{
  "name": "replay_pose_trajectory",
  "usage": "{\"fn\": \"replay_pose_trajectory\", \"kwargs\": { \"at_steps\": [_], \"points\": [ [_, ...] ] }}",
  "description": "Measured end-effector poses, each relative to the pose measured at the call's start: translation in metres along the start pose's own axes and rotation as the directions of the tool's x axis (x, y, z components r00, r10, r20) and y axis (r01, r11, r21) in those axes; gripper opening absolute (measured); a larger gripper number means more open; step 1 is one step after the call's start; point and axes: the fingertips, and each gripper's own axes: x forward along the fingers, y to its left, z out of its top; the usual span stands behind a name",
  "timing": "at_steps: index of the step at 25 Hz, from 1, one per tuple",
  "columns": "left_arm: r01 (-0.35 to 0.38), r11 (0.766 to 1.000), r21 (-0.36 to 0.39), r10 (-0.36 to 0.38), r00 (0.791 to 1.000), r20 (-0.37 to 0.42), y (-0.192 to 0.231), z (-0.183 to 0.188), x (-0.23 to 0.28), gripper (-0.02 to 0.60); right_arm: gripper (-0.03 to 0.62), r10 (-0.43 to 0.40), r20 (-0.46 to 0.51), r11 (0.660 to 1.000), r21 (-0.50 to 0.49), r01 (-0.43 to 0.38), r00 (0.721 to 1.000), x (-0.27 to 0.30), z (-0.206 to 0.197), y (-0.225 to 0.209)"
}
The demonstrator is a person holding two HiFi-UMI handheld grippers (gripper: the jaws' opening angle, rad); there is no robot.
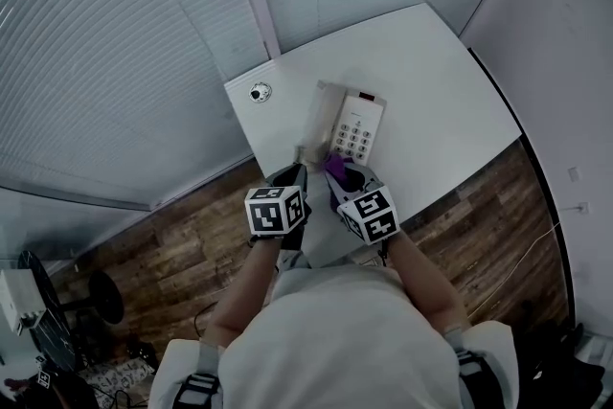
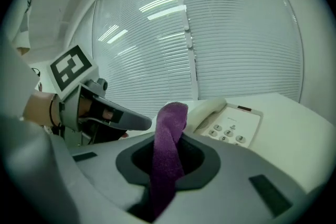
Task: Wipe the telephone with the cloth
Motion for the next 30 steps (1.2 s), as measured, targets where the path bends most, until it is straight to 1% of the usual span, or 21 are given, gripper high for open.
{"fn": "replay_pose_trajectory", "kwargs": {
  "at_steps": [3, 7, 12, 13, 14, 15, 17, 18, 19, 20, 23, 26, 30],
  "points": [
    [0.011, 0.999, 0.03, -0.01, 1.0, -0.003, -0.003, 0.008, 0.01, 0.021, 0.06, -0.048, 0.041, 0.998, 0.037, 0.047, 0.998, -0.014, 0.007, -0.015],
    [0.044, 0.998, 0.043, -0.044, 0.999, -0.015, -0.013, 0.019, 0.028, 0.021, 0.06, -0.1, 0.062, 0.992, 0.085, 0.095, 0.993, -0.027, 0.009, -0.033],
    [0.045, 0.993, 0.107, -0.043, 0.999, -0.027, -0.019, 0.035, 0.051, 0.023, 0.06, -0.128, 0.078, 0.985, 0.128, 0.117, 0.989, -0.036, 0.009, -0.042],
    [0.039, 0.992, 0.121, -0.035, 0.999, -0.033, -0.018, 0.038, 0.057, 0.035, 0.06, -0.129, 0.08, 0.984, 0.136, 0.117, 0.988, -0.036, 0.009, -0.042],
    [0.031, 0.99, 0.136, -0.026, 0.999, -0.038, -0.018, 0.04, 0.062, 0.11, 0.06, -0.129, 0.081, 0.983, 0.144, 0.117, 0.988, -0.037, 0.009, -0.043],
    [0.024, 0.988, 0.15, -0.017, 0.999, -0.043, -0.017, 0.042, 0.067, 0.156, 0.06, -0.13, 0.082, 0.982, 0.151, 0.117, 0.988, -0.038, 0.008, -0.043],
    [0.009, 0.985, 0.174, -0.001, 0.999, -0.046, -0.016, 0.047, 0.075, 0.166, 0.06, -0.134, 0.083, 0.98, 0.16, 0.119, 0.988, -0.039, 0.007, -0.045],
    [0.004, 0.983, 0.185, 0.005, 0.999, -0.048, -0.016, 0.049, 0.079, 0.19, 0.06, -0.136, 0.083, 0.979, 0.164, 0.121, 0.987, -0.039, 0.007, -0.046],
    [0.001, 0.981, 0.196, 0.009, 0.999, -0.053, -0.016, 0.051, 0.083, 0.226, 0.06, -0.137, 0.083, 0.978, 0.17, 0.122, 0.987, -0.04, 0.006, -0.047],
    [-0.001, 0.978, 0.207, 0.013, 0.998, -0.061, -0.015, 0.052, 0.088, 0.244, 0.06, -0.139, 0.082, 0.976, 0.178, 0.123, 0.987, -0.04, 0.005, -0.048],
    [-0.02, 0.971, 0.239, 0.04, 0.996, -0.077, -0.013, 0.054, 0.1, 0.256, 0.06, -0.15, 0.082, 0.969, 0.208, 0.13, 0.985, -0.041, 0.002, -0.054],
    [-0.053, 0.963, 0.266, 0.075, 0.994, -0.074, -0.013, 0.057, 0.108, 0.255, 0.06, -0.162, 0.078, 0.964, 0.224, 0.141, 0.984, -0.043, -0.001, -0.059],
    [-0.085, 0.945, 0.315, 0.115, 0.99, -0.077, -0.015, 0.06, 0.119, 0.251, 0.06, -0.172, 0.074, 0.959, 0.242, 0.15, 0.982, -0.045, -0.006, -0.062]
  ]
}}
